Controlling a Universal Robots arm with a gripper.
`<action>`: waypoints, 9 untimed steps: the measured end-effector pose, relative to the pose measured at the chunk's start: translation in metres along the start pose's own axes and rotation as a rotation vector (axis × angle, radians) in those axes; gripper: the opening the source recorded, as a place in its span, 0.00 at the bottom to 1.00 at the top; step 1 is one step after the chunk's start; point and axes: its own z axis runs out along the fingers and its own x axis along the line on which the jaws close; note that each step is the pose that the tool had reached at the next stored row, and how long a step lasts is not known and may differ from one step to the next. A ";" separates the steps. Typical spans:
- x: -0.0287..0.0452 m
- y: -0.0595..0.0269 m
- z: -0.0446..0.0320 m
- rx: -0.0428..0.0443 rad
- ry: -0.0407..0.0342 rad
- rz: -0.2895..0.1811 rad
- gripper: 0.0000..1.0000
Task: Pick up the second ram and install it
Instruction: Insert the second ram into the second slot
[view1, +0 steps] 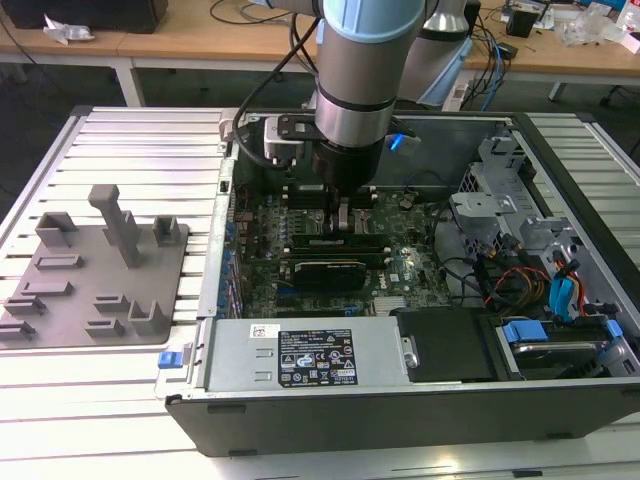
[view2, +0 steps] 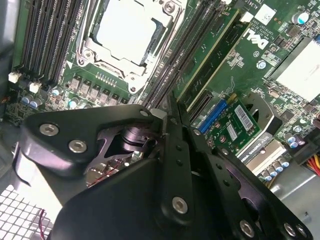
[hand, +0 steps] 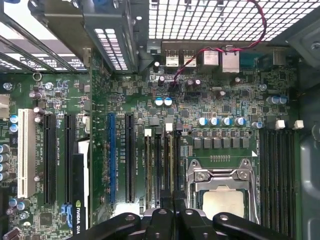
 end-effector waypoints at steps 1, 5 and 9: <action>0.0000 0.0000 0.0004 0.0001 0.0000 0.002 0.09; 0.0001 0.0000 0.0016 0.0004 -0.0003 0.008 0.09; 0.0002 -0.0001 0.0034 0.0003 0.0000 0.008 0.09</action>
